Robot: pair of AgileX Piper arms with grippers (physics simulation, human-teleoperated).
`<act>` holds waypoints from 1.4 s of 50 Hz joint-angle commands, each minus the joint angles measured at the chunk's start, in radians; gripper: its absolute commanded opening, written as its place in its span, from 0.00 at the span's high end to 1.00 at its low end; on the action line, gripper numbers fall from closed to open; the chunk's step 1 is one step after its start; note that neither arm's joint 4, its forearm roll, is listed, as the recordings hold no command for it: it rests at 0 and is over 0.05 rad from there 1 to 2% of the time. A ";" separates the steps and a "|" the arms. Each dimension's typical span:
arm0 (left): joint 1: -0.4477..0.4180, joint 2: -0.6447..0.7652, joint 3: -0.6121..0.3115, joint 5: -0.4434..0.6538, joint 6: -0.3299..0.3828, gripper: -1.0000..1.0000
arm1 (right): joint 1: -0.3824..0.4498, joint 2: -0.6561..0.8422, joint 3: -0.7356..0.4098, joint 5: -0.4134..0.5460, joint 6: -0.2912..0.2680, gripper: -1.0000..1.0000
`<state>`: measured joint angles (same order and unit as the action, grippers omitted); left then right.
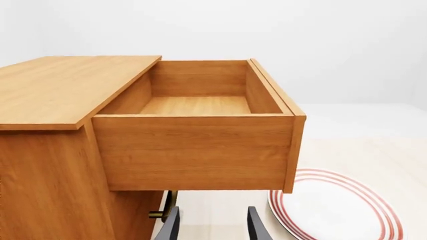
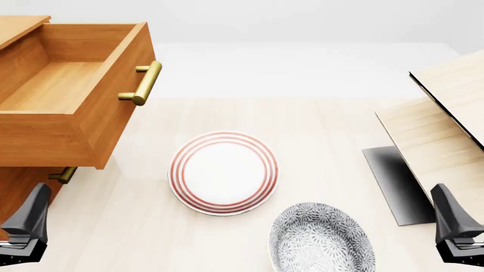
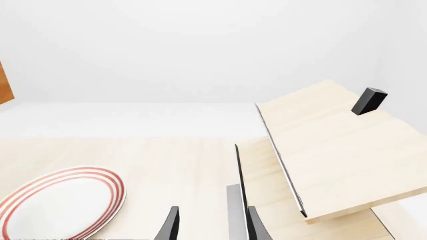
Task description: Close the top drawer of the cabinet.
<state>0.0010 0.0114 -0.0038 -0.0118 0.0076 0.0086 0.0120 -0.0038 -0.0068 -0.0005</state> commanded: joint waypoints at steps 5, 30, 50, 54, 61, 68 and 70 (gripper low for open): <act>-0.006 -0.011 -0.010 -0.011 0.021 0.00 | 0.018 0.001 0.000 -0.004 -0.012 0.00; -0.213 -0.011 -0.296 0.196 0.042 0.00 | 0.017 -0.004 0.000 0.002 -0.007 0.00; -0.429 0.139 -0.339 0.062 0.021 0.00 | 0.017 0.000 0.000 -0.001 -0.007 0.00; -0.454 0.199 -0.377 0.037 -0.010 0.00 | 0.018 0.000 0.000 -0.001 -0.008 0.00; -0.515 0.285 -0.425 -0.039 -0.014 0.00 | 0.017 0.003 0.000 -0.004 -0.006 0.00; -0.568 0.363 -0.433 -0.118 0.001 0.00 | 0.017 0.007 0.001 -0.009 -0.008 0.00; -0.581 0.381 -0.436 -0.136 0.007 0.00 | 0.017 0.009 0.000 -0.011 -0.005 0.00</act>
<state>-0.5076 0.2889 -0.4086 -0.0568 0.0096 0.0259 0.0158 -0.0036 -0.0123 -0.0073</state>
